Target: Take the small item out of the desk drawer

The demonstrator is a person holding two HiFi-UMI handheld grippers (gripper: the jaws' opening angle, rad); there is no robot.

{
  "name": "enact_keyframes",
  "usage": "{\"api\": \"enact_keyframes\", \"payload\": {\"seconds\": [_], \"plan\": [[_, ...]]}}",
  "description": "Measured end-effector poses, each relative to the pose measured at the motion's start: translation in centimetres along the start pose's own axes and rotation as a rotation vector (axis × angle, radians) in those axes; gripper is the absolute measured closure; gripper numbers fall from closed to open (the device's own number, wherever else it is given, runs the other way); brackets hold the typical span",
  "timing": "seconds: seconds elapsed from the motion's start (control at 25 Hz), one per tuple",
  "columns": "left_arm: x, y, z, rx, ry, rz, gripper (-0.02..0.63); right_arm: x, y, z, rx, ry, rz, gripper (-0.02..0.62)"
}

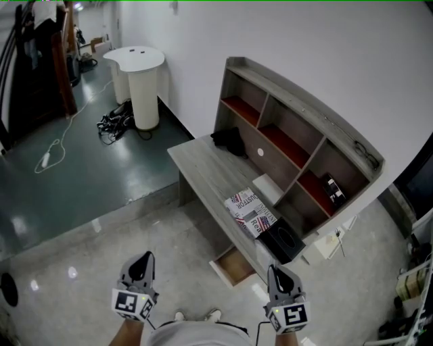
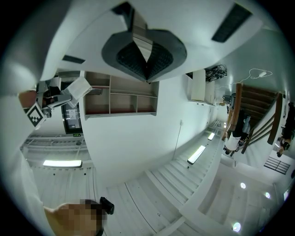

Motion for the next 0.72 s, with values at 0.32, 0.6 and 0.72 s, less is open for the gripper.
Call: {"api": "enact_keyframes", "payload": {"seconds": [0.32, 0.6, 0.72], "plan": [[-2.7, 0.3, -0.4, -0.003, 0.008, 0.01, 0.588, -0.6, 2.2, -0.3, -0.007, -0.001, 0.028, 0.572], [-4.1, -0.5, 0.1, 0.0, -0.012, 0.004, 0.588, -1.1, 3.6, -0.9, -0.039, 0.019, 0.068, 0.572], [-4.9, -0.8, -0.3, -0.004, -0.005, 0.003, 0.588, -1.4, 4.3, -1.0, -0.043, 0.026, 0.078, 0.572]]}}
Point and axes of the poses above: the fingertips, and each gripper's own axes: x forward along the fingers, y to its left, z out of its top, the point moved 10 cm from there along -x, backward along the fingers, and after that the axes turned 14 degrees about x, right-handed, at the moved point
